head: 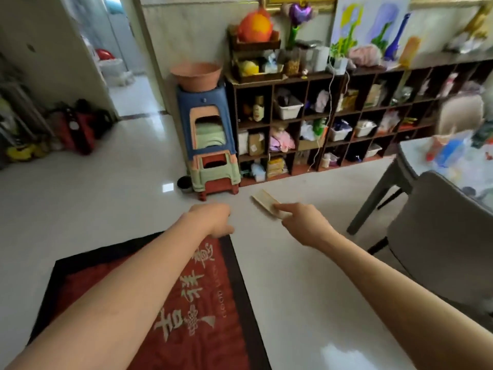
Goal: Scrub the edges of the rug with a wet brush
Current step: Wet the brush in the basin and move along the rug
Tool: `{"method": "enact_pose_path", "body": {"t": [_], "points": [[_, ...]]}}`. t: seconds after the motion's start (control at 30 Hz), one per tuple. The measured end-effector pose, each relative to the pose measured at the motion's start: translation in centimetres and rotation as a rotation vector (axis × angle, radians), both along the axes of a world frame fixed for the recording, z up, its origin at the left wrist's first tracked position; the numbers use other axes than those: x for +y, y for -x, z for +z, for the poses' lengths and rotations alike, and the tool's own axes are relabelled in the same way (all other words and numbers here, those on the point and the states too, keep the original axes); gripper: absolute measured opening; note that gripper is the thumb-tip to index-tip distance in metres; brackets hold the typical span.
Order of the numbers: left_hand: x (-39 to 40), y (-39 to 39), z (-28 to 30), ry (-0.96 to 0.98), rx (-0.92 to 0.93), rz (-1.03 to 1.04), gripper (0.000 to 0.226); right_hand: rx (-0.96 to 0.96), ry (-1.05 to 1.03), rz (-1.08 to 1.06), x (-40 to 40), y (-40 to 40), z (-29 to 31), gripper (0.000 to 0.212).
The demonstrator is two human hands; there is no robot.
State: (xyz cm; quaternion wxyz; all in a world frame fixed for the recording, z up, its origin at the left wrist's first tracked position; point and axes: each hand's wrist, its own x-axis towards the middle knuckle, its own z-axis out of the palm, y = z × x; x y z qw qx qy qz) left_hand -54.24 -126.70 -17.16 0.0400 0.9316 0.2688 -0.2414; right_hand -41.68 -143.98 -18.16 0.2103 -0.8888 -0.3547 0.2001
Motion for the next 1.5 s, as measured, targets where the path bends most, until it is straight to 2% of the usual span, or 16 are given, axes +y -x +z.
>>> {"method": "enact_pose_path", "body": {"t": [0.1,0.27,0.37,0.4,0.47,0.7,0.8,0.9,1.0,1.1,1.2,1.27,1.4,1.5], "points": [[5.1,-3.0,1.7,0.013,-0.039,0.037,0.053,-0.081,-0.046,0.112,7.3,-4.4,1.7,0.047],[17.9,-10.1,2.1,-0.008,-0.047,0.130,0.054,-0.157,-0.133,0.220,21.7,-14.3,2.7,0.046],[26.4,-15.5,2.2,-0.006,-0.051,0.166,0.049,-0.083,-0.240,0.161,29.2,-20.5,3.1,0.047],[26.8,-15.7,2.0,-0.003,-0.044,0.182,0.045,-0.071,-0.242,0.149,29.1,-20.9,3.1,0.048],[33.5,-20.6,3.2,-0.029,-0.076,0.197,0.043,-0.098,-0.266,0.127,34.6,-25.9,4.0,0.050],[49.0,-34.2,6.1,-0.044,-0.390,0.302,0.059,-0.194,-0.273,0.114,47.0,-38.7,6.5,0.044],[54.5,-39.5,5.5,0.015,-0.554,0.459,0.070,-0.226,-0.293,0.204,54.7,-45.4,5.7,0.042],[58.9,-43.2,4.2,0.060,-0.695,0.620,0.061,-0.180,-0.347,0.311,61.9,-50.1,5.0,0.039],[64.9,-47.0,1.8,0.086,-0.772,0.783,0.076,-0.171,-0.355,0.417,70.1,-54.4,5.2,0.037],[69.1,-49.9,0.6,0.117,-0.897,0.900,0.082,-0.188,-0.323,0.533,77.5,-57.2,5.6,0.038],[71.5,-52.2,0.5,0.175,-0.959,1.051,0.060,-0.187,-0.262,0.603,84.2,-59.3,4.9,0.040],[74.3,-53.6,-0.3,0.196,-0.967,1.172,0.047,-0.239,-0.151,0.664,88.7,-60.3,4.3,0.041],[78.8,-55.3,-1.7,0.162,-0.971,1.346,0.074,-0.272,0.002,0.717,95.1,-61.5,2.9,0.037],[80.7,-56.0,-2.5,0.259,-0.976,1.426,0.071,-0.209,0.022,0.806,98.6,-61.8,0.8,0.040]]}}
